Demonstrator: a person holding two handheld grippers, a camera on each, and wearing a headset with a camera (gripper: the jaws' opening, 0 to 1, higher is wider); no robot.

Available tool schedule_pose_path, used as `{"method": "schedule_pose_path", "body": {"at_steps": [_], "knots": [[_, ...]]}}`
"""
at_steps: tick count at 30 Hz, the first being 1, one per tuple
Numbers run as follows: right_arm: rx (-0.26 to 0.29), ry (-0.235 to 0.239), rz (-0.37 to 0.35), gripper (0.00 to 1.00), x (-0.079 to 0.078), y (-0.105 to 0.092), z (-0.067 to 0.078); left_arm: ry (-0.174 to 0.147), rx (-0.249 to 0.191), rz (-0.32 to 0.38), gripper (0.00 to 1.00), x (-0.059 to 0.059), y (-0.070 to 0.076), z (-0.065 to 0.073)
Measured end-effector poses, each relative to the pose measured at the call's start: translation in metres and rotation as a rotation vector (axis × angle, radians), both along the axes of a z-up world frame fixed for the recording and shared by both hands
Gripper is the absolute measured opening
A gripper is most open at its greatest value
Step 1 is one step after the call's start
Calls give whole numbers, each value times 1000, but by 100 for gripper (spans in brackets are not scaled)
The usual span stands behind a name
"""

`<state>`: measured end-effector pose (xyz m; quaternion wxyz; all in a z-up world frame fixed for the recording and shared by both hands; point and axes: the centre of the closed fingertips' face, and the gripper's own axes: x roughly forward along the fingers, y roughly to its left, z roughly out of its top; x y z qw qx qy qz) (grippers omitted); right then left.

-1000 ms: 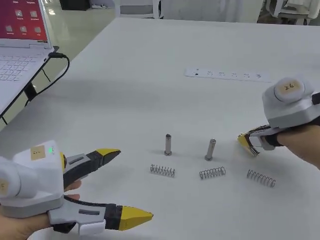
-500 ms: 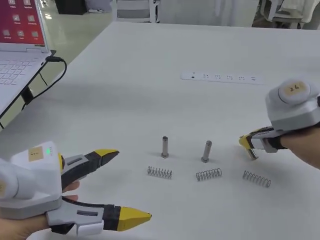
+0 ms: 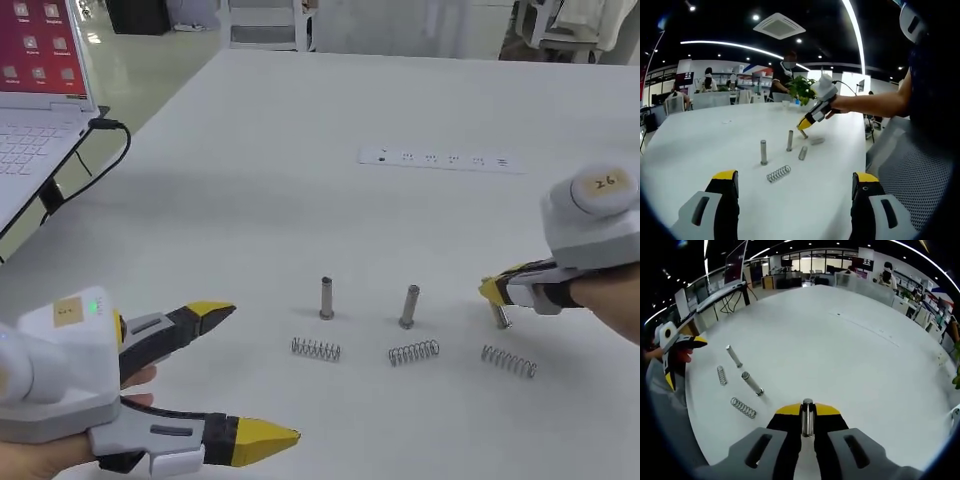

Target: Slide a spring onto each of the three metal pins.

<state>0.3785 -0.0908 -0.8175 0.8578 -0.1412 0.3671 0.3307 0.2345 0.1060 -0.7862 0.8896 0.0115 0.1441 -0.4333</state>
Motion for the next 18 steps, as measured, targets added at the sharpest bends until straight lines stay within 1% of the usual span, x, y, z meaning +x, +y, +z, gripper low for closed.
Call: {"method": "schedule_pose_path", "body": {"at_steps": [4, 18], "knots": [[15, -2, 7, 5, -5, 1, 2, 1, 0, -2, 91, -1, 0, 0], [20, -23, 35, 5, -15, 4, 6, -5, 6, -8, 91, -2, -1, 2]]}}
